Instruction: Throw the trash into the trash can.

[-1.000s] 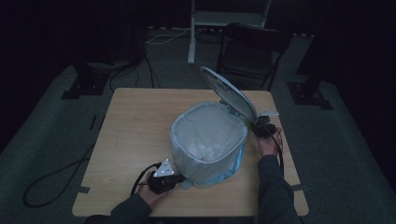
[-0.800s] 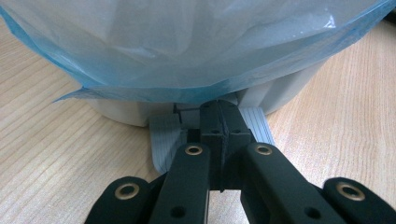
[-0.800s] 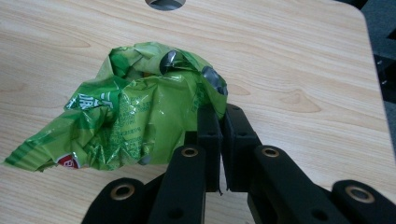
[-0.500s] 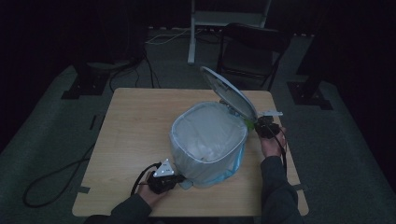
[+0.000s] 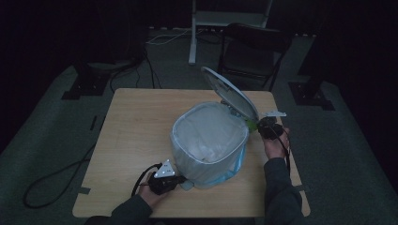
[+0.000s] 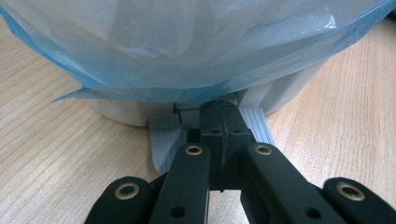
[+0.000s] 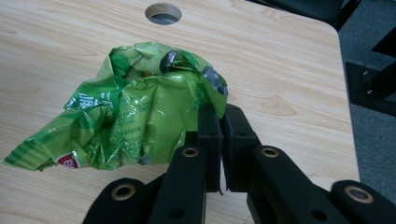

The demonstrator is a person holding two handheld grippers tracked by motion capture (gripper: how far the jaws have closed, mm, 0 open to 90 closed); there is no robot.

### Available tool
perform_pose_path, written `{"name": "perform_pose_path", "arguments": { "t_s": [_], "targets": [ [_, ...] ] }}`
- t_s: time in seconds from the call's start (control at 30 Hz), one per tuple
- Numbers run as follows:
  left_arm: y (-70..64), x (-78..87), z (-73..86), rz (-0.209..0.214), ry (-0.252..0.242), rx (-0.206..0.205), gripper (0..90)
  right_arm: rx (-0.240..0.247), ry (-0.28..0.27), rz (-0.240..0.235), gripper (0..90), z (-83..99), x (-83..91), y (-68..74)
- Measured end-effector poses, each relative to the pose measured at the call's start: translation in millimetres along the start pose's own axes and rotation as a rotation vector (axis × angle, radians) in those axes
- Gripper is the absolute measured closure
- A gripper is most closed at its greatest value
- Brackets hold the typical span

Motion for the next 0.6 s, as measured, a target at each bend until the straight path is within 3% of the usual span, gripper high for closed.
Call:
{"name": "perform_pose_path", "arguments": {
  "t_s": [0.6],
  "targets": [
    [-0.1, 0.0, -0.1, -0.001, 0.0, -0.001, 90.0, 0.0, -0.064, -0.01, 87.0, 0.3, 38.5, -10.3]
  ]
}}
Point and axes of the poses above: each handheld gripper's, and its own axes: x roughly backward along the jaws, z roughly out of its underside, y roughly to its left, the point moved 7 cm from there along -x, roughly forward along the jaws, and after that the axes turned 12 degrees about z, right-handed, at the moved point
